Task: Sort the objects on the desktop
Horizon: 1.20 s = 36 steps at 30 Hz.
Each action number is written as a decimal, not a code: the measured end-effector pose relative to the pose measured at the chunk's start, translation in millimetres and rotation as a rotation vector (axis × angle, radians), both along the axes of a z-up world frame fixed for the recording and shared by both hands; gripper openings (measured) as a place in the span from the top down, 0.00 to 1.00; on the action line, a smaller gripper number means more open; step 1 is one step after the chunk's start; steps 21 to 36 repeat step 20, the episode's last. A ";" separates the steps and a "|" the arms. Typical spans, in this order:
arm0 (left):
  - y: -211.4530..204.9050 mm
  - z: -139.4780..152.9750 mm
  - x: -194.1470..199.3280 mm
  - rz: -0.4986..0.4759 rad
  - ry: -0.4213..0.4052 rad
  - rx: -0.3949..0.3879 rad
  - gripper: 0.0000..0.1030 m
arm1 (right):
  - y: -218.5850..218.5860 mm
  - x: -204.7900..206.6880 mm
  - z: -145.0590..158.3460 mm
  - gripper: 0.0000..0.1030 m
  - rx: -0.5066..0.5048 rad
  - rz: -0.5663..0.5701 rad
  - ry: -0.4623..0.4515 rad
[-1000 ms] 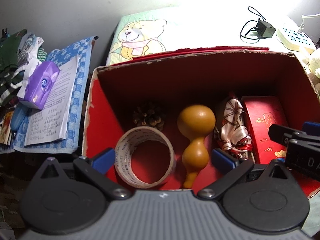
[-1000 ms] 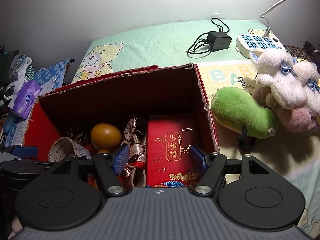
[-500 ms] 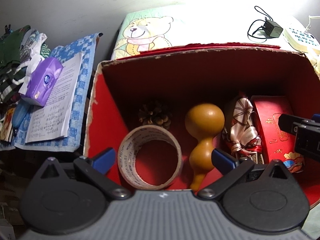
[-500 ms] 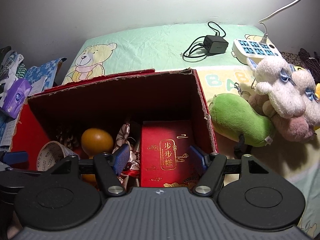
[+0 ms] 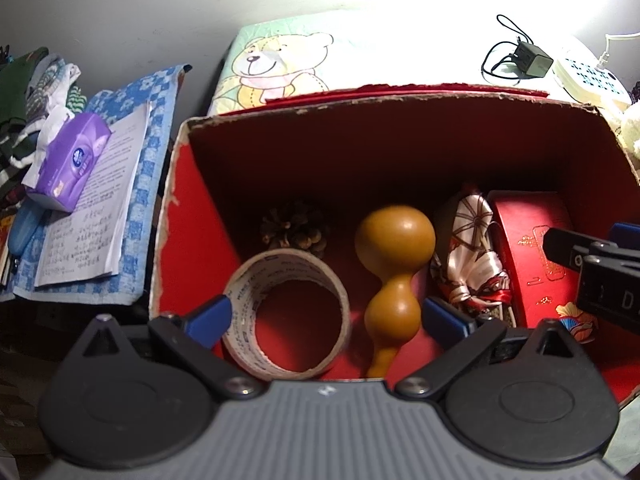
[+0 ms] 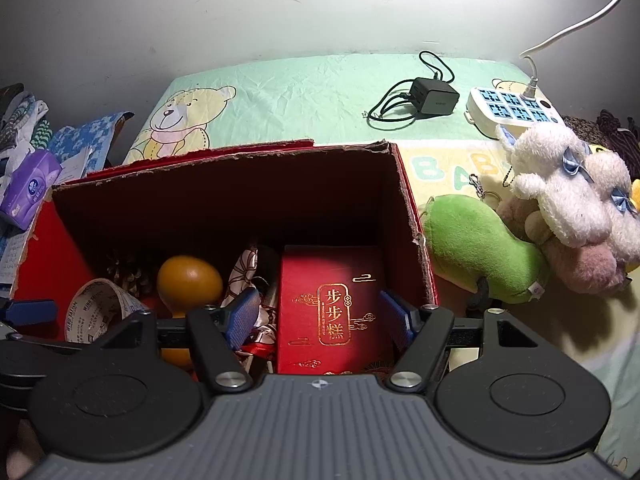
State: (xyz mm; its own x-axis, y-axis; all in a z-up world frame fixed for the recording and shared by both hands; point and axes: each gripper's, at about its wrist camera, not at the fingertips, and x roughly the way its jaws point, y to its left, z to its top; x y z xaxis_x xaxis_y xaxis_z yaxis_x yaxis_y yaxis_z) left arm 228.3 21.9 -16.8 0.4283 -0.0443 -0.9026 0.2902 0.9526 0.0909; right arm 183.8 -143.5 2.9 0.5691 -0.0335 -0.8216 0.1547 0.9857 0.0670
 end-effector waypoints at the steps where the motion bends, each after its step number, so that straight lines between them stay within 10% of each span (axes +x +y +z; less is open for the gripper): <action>1: -0.1 0.3 -0.1 0.001 -0.001 0.000 0.02 | -0.3 -0.6 0.1 0.33 0.001 0.003 -0.003; 36: -3.1 9.0 -4.5 -0.018 0.026 -0.030 0.02 | -1.5 -6.4 -0.2 0.34 0.006 0.029 -0.034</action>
